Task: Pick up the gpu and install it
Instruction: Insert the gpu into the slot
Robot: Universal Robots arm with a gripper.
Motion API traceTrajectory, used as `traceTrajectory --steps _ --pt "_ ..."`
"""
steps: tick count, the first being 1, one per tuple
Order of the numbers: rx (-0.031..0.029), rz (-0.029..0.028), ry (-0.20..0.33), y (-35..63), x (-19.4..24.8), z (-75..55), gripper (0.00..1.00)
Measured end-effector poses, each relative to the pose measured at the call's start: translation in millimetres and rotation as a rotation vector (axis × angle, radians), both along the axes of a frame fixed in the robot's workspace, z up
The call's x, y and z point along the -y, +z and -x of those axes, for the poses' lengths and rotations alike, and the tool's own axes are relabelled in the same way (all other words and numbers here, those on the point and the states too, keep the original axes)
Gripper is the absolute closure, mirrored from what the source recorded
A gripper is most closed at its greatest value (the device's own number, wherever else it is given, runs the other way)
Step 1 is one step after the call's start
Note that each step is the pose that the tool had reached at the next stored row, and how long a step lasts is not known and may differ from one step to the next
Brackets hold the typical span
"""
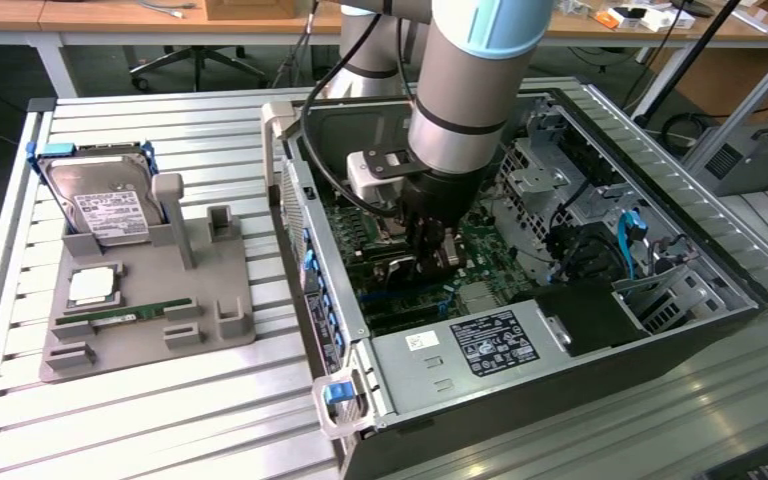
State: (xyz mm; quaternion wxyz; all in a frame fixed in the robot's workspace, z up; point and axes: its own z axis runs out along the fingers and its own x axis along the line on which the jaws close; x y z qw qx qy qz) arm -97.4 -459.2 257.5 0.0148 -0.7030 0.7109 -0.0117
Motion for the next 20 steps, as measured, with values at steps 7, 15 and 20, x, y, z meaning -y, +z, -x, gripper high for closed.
traceTrajectory --steps 7,15,20 --pt "0.0005 -0.0012 0.0 0.7 -0.2 -0.1 0.73" --pt "0.0004 -0.0008 0.0 3.9 -0.1 0.0 0.73" --pt "0.0003 -0.0006 0.0 7.2 -0.1 0.0 0.73"
